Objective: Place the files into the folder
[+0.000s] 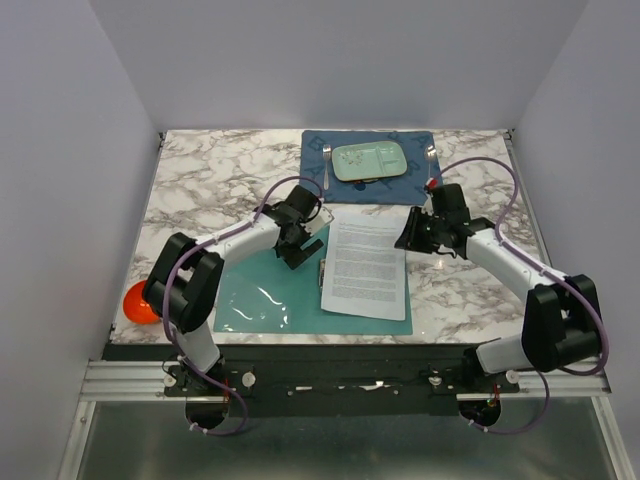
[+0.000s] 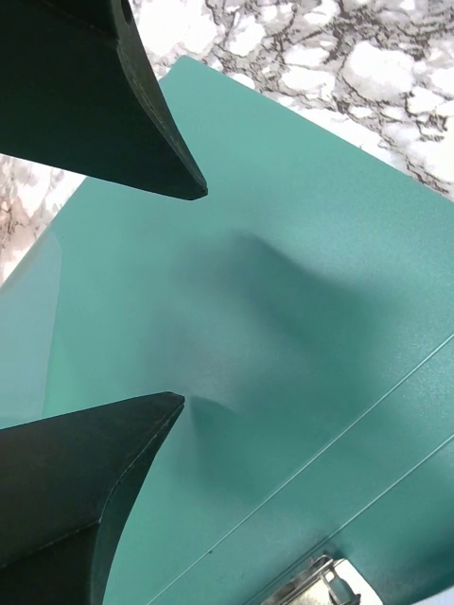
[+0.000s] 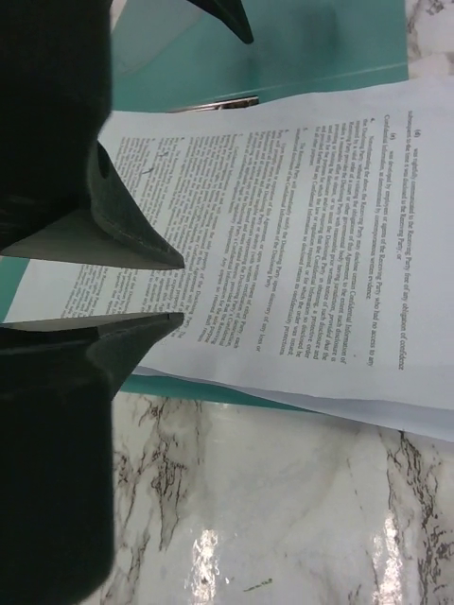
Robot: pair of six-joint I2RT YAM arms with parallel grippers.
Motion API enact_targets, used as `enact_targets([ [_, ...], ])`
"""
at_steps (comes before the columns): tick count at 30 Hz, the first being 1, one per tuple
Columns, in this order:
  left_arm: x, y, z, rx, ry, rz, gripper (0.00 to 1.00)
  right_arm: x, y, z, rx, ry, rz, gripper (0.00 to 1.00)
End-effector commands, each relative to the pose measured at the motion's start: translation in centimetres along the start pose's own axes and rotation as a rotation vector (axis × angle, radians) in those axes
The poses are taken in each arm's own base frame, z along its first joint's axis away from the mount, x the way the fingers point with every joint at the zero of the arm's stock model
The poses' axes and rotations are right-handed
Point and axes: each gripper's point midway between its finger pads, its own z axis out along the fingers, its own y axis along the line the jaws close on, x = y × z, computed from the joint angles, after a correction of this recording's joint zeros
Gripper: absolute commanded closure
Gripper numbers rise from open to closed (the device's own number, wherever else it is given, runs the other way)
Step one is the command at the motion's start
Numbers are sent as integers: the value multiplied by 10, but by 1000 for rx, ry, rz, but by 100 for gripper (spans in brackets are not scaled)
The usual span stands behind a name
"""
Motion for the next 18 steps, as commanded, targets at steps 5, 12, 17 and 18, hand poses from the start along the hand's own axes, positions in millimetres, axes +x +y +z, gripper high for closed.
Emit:
enact_targets([
  [5, -14, 4, -19, 8, -52, -27, 2, 15, -28, 17, 112, 70, 2, 50],
  [12, -11, 2, -9, 7, -36, -24, 1, 24, -33, 28, 116, 99, 6, 51],
  [17, -17, 2, -8, 15, -45, -33, 2, 25, -33, 29, 111, 106, 3, 52],
  [18, -18, 2, -7, 17, -44, -34, 2, 26, -33, 30, 109, 109, 3, 52],
])
